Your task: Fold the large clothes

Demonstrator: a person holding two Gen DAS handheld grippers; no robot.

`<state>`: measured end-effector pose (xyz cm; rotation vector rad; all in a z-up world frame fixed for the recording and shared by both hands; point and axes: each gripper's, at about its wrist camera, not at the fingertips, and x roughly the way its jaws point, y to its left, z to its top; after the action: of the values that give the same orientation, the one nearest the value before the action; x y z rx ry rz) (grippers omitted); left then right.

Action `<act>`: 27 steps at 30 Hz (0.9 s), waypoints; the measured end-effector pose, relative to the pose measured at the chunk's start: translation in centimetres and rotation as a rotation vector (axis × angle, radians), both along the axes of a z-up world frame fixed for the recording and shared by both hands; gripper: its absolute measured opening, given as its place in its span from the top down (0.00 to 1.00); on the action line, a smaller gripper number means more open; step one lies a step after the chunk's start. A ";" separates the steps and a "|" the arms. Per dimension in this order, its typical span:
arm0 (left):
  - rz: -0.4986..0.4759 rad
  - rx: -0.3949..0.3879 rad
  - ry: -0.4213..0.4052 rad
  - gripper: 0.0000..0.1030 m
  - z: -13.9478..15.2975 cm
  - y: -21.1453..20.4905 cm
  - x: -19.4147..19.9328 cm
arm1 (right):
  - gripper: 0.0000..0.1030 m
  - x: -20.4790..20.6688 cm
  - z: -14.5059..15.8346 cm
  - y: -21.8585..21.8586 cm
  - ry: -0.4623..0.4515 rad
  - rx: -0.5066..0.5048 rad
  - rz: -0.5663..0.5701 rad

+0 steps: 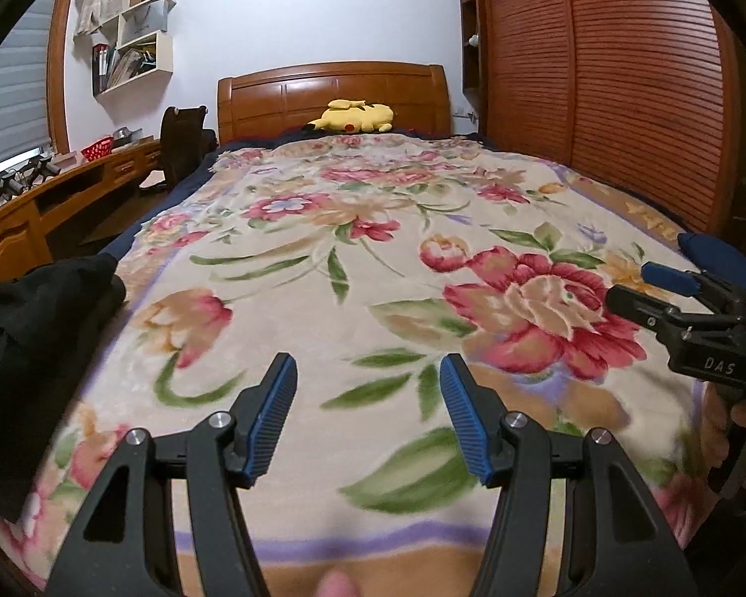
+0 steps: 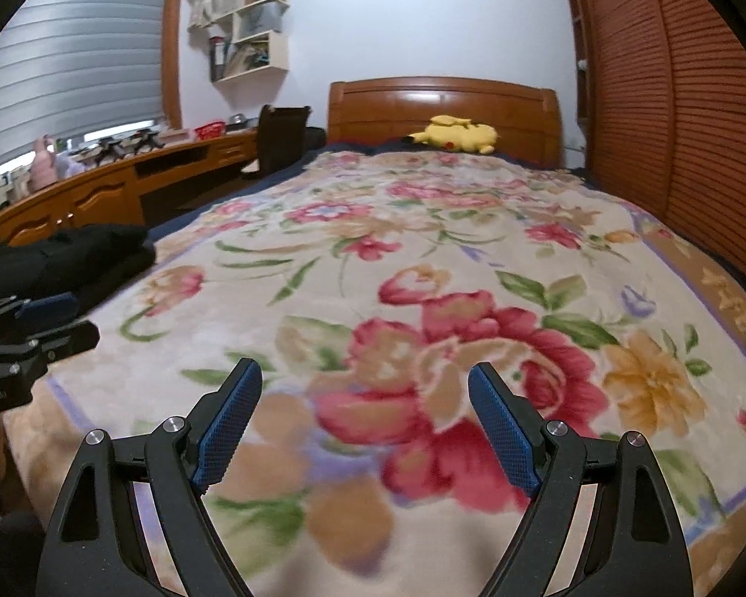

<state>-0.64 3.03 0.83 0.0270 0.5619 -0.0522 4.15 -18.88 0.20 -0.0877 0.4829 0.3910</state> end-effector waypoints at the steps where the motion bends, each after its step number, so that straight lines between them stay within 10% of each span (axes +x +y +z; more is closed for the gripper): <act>1: -0.001 0.000 0.000 0.43 -0.1 -0.5 0.3 | 0.16 0.1 -0.1 -0.4 -0.003 0.000 -0.009; 27: -0.010 -0.043 -0.149 0.42 1.0 -4.1 0.7 | 0.16 -1.8 1.5 -3.2 -0.177 0.038 -0.120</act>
<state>0.07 -1.02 1.80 -0.0078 0.4118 -0.0708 2.34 -22.06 1.67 -0.0558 0.3040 0.2719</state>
